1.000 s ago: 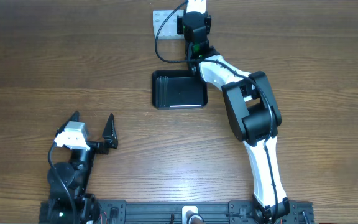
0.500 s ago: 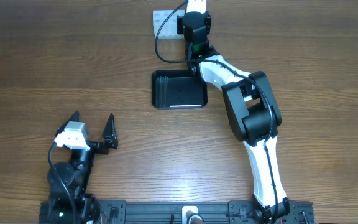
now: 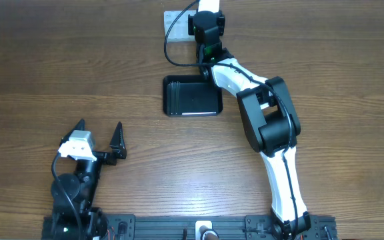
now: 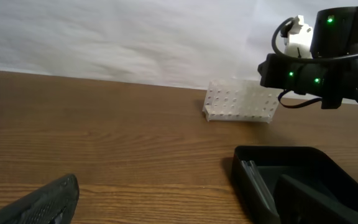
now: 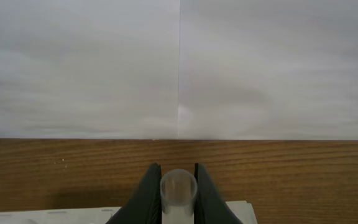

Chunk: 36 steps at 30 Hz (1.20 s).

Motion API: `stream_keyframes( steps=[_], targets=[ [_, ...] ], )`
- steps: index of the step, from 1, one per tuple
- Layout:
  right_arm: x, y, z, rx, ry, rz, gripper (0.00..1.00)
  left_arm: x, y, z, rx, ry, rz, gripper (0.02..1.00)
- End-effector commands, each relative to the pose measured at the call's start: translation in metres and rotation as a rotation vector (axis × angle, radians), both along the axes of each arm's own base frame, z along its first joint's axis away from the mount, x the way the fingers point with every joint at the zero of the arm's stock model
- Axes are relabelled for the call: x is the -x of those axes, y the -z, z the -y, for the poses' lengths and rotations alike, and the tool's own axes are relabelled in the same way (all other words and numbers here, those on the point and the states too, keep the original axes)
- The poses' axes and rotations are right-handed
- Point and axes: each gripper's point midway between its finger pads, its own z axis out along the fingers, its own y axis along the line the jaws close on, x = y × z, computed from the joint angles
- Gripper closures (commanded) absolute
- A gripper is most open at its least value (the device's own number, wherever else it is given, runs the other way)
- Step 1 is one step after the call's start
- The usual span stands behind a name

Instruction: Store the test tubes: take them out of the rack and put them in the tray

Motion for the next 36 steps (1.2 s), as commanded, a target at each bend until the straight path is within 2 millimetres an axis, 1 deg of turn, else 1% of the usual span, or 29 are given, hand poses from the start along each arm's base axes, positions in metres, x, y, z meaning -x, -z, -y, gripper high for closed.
stream_keyframes(
  steps=[1, 9, 17, 31, 36],
  targets=[
    [-0.001, -0.025, -0.006, -0.038, 0.01, 0.033, 0.989, 0.0, 0.001, 0.001, -0.014, 0.006, 0.002, 0.02],
    [0.003, -0.046, -0.005, -0.094, 0.019, 0.039, 0.991, 0.0, 0.001, 0.001, -0.014, 0.006, 0.002, 0.023],
    [0.006, -0.064, -0.008, -0.101, 0.012, 0.056, 0.989, 0.0, 0.001, 0.001, -0.014, 0.006, 0.002, 0.02],
    [0.017, -0.087, -0.016, -0.102, -0.006, 0.055, 0.991, 0.0, 0.001, 0.001, -0.014, 0.006, 0.002, 0.02],
    [0.019, -0.101, -0.014, -0.108, -0.006, 0.069, 0.989, 0.0, 0.001, 0.001, -0.014, 0.006, 0.002, 0.02]
  ],
)
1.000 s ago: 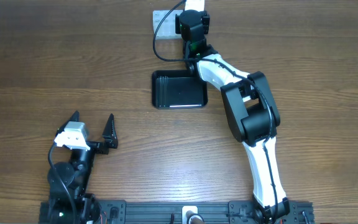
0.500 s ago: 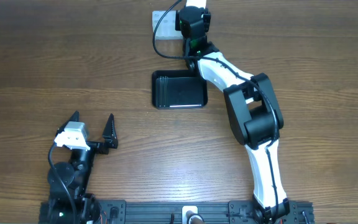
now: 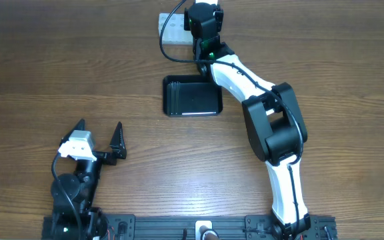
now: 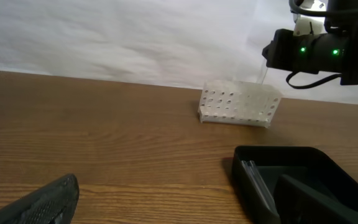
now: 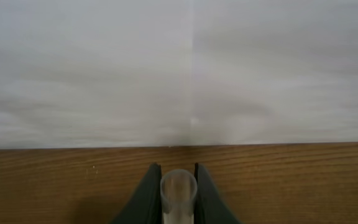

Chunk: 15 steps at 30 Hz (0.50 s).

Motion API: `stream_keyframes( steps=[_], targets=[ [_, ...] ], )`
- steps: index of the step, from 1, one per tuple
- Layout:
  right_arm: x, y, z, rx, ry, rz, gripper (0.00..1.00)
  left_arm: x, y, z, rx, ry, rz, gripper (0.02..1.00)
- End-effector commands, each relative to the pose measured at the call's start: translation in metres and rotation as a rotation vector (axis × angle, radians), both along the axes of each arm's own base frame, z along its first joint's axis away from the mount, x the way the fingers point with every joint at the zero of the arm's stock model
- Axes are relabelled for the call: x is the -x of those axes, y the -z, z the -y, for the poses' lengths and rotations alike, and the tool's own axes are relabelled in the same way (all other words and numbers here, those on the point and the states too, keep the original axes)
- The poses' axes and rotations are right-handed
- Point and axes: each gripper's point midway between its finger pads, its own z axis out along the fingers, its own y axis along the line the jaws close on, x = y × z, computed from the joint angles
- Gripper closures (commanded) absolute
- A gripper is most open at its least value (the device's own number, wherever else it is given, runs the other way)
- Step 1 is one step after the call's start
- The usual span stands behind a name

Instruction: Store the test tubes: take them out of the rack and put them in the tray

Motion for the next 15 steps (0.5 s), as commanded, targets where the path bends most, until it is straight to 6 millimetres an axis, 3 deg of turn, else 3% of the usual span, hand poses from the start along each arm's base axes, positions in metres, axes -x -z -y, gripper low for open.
stream_keyframes(
  steps=[1, 15],
  targets=[
    [0.005, -0.06, -0.002, -0.059, 0.002, 0.092, 0.989, 0.0, 0.001, 0.001, -0.014, 0.006, 0.002, 0.02],
    [0.01, -0.112, 0.004, -0.097, 0.019, 0.182, 0.991, 0.0, 0.001, 0.001, -0.014, 0.006, 0.002, 0.023]
  ],
)
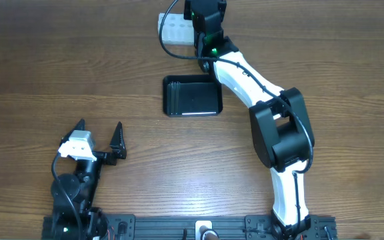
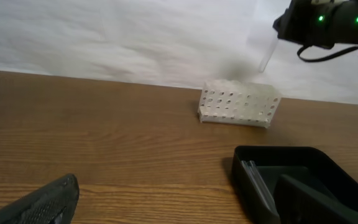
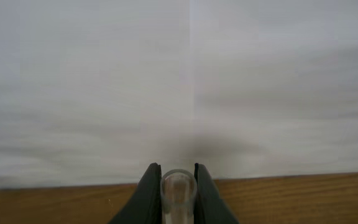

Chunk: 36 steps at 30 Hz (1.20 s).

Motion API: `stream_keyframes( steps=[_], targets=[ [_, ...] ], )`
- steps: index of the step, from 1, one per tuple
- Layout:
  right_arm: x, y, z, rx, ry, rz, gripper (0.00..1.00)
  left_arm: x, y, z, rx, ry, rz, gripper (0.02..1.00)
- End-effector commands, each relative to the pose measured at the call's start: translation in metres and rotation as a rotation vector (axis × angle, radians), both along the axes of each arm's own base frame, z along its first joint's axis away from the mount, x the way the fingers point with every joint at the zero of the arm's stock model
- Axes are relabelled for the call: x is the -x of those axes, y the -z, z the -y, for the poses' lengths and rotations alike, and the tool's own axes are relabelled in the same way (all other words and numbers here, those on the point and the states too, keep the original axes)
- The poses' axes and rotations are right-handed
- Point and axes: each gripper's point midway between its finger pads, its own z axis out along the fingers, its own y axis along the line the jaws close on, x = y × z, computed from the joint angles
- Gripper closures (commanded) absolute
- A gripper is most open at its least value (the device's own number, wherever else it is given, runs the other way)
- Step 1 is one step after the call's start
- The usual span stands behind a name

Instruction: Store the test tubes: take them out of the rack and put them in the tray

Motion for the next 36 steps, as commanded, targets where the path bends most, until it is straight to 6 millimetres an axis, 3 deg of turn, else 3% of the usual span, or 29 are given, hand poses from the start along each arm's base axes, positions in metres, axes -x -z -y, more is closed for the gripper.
stream_keyframes(
  steps=[1, 9, 15, 17, 25, 36],
  targets=[
    [0.008, -0.055, 0.001, -0.044, 0.01, 0.075, 0.991, 0.0, 0.001, 0.001, -0.014, 0.006, 0.002, 0.018],
    [0.028, -0.085, 0.01, -0.049, -0.018, 0.023, 0.991, 0.0, 0.001, 0.001, -0.014, 0.006, 0.002, 0.018],
    [0.053, -0.093, 0.019, -0.144, -0.06, -0.102, 0.989, 0.0, 0.001, 0.001, -0.014, 0.006, 0.002, 0.02],
    [0.061, -0.086, 0.023, -0.166, -0.065, -0.163, 0.989, 0.0, 0.001, 0.001, -0.014, 0.006, 0.002, 0.02],
    [0.098, -0.026, 0.032, -0.233, -0.036, -0.481, 0.991, 0.0, 0.001, 0.001, -0.014, 0.006, 0.002, 0.023],
    [0.142, 0.035, 0.021, -0.228, -0.037, -0.734, 0.991, 0.0, 0.001, 0.001, -0.014, 0.006, 0.002, 0.02]
  ],
)
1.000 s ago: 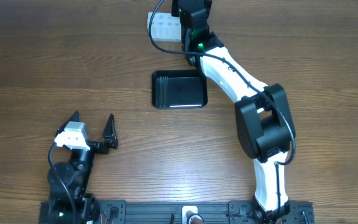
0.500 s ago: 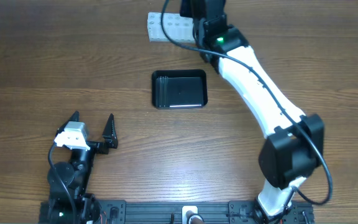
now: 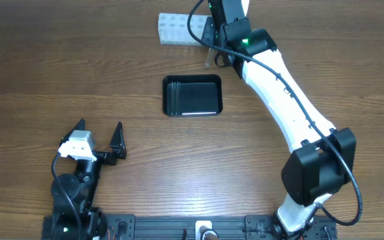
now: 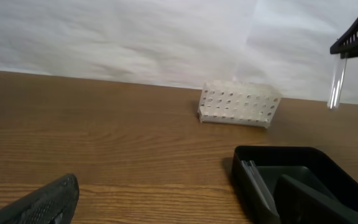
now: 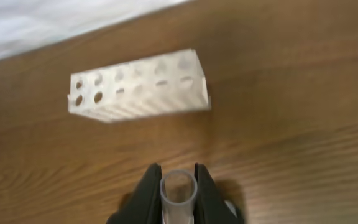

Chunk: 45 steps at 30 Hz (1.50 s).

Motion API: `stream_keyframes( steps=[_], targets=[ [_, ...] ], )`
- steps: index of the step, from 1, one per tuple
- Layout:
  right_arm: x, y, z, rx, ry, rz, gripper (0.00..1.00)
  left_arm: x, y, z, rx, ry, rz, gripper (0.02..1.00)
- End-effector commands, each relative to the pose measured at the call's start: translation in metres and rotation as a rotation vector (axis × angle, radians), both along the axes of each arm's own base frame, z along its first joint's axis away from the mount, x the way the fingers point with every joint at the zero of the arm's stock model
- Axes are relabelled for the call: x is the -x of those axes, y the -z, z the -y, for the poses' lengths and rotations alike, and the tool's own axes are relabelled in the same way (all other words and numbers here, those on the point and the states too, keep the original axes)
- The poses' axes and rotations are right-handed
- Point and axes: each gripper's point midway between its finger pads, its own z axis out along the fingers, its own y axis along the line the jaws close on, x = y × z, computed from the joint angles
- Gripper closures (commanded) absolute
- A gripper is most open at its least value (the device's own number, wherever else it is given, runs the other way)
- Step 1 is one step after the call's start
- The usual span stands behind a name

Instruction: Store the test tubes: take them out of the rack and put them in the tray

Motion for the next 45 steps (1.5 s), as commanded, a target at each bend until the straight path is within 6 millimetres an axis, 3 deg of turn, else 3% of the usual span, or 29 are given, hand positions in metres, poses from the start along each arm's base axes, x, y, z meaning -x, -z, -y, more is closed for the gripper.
stream_keyframes(
  steps=[1, 9, 15, 30, 45],
  targets=[
    [0.017, 0.014, -0.014, -0.028, -0.018, -0.046, 0.991, 0.0, 0.001, 0.001, -0.014, 0.006, 0.002, 0.023],
    [0.047, 0.064, -0.024, -0.014, -0.018, -0.153, 0.989, 0.0, 0.001, 0.001, -0.014, 0.006, 0.001, 0.02],
    [0.054, 0.089, -0.024, -0.006, -0.023, -0.167, 0.989, 0.0, 0.001, 0.001, -0.014, 0.006, 0.002, 0.023],
    [0.053, 0.128, -0.024, 0.016, -0.018, -0.214, 0.987, 0.0, 0.001, 0.001, -0.014, 0.006, 0.001, 0.023],
    [0.057, 0.153, -0.032, 0.035, -0.029, -0.256, 0.989, 0.0, 0.001, 0.001, -0.014, 0.006, 0.002, 0.02]
  ],
)
